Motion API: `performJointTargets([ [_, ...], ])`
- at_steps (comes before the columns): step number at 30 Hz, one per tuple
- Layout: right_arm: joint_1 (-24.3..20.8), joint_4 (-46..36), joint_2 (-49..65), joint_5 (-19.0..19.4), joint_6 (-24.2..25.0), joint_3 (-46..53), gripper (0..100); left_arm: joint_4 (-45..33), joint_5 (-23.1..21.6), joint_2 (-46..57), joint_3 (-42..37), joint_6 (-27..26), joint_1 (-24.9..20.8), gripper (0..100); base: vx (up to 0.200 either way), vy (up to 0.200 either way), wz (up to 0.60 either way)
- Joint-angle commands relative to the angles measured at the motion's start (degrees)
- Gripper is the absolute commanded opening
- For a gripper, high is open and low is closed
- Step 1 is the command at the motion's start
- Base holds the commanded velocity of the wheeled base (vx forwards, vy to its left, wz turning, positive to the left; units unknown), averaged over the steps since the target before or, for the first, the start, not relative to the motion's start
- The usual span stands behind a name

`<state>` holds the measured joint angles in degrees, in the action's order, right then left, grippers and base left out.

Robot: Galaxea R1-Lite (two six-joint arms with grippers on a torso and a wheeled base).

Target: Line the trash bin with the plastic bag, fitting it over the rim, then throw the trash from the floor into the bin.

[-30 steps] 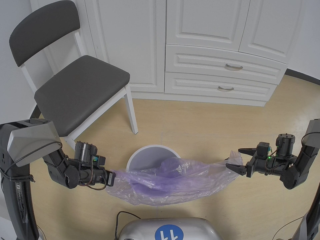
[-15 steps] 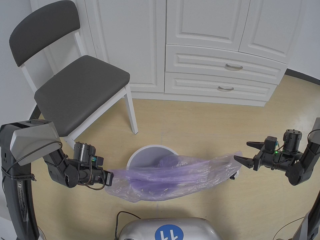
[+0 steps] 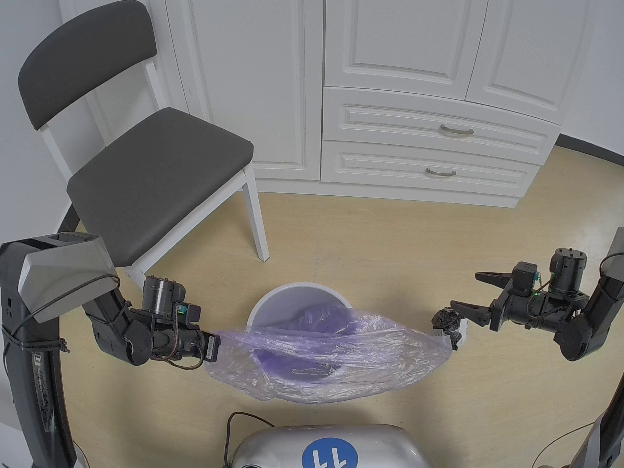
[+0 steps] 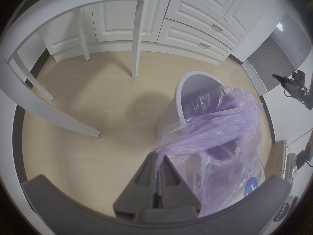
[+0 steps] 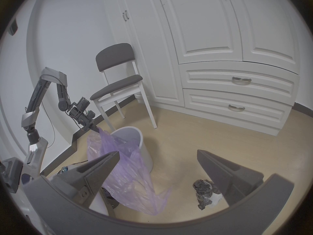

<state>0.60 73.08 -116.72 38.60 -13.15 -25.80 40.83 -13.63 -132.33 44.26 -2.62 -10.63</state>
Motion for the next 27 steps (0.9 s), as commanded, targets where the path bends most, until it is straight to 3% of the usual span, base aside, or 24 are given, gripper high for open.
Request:
performJointTargets([
  [1,-3.7,-0.1,-0.3,-3.4,0.3,-0.3,100,0.0,0.0,2.4,-1.0,0.0,-0.5,0,0.000,0.000,0.00],
  [7,-14.8,0.3,-1.8,-20.0,5.2,-1.2,100,0.5,0.0,4.0,-2.1,-0.1,-1.6,0,0.000,0.000,0.00],
  [11,-21.1,0.3,-1.8,-30.6,5.4,-1.6,100,0.0,-0.1,4.0,-2.6,-0.1,-1.6,0,0.000,0.000,0.00],
  [14,-24.3,0.3,-1.9,-34.6,5.4,-1.5,100,0.0,-0.3,4.1,-3.5,-0.5,-1.6,0,0.000,0.000,0.00],
  [15,-26.9,0.4,-2.3,-37.2,5.5,-1.4,100,0.0,-0.4,4.2,-3.7,-0.5,-1.6,100,0.000,0.000,0.00],
  [19,-30.9,1.4,-3.4,-39.8,3.8,0.5,100,0.0,-0.6,4.8,-4.6,-3.1,-1.0,100,0.000,0.000,0.00],
  [22,-34.3,6.9,-6.0,-40.0,2.5,2.0,100,-0.9,-1.9,5.5,-6.1,-9.1,1.0,100,0.000,0.000,0.00],
  [25,-36.6,12.1,-9.2,-41.3,2.5,2.5,100,-1.2,-4.2,6.5,-7.0,-11.3,1.8,100,0.000,0.000,0.00],
  [27,-40.3,16.9,-14.9,-46.2,2.3,0.2,100,-0.7,-6.9,7.8,-8.4,-12.0,2.0,100,0.000,0.000,0.00],
])
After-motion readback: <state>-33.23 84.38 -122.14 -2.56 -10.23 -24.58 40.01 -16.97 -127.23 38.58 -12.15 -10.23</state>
